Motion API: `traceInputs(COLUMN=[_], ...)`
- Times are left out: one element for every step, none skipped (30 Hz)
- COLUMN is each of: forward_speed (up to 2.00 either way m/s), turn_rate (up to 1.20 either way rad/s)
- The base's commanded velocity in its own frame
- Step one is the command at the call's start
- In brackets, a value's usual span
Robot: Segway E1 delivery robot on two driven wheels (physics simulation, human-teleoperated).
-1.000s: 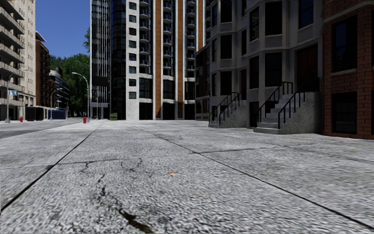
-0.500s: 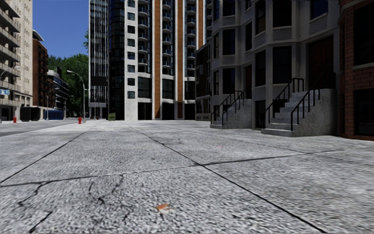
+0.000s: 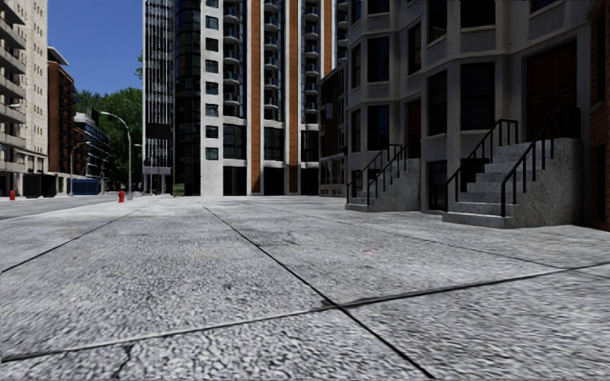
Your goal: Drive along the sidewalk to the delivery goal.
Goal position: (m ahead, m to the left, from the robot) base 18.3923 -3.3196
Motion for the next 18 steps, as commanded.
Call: traceInputs(forward_speed=[2.00,2.00,2.00,2.00,2.00,2.00,2.00,2.00,2.00,2.00,2.00,2.00,2.00,2.00,2.00,2.00,2.00,2.00], turn_rate=[0.00,0.00,0.00,0.00,0.00,0.00,0.00,0.00,0.00,0.00,0.00,0.00,0.00,0.00,0.00,0.00,0.00,0.00])
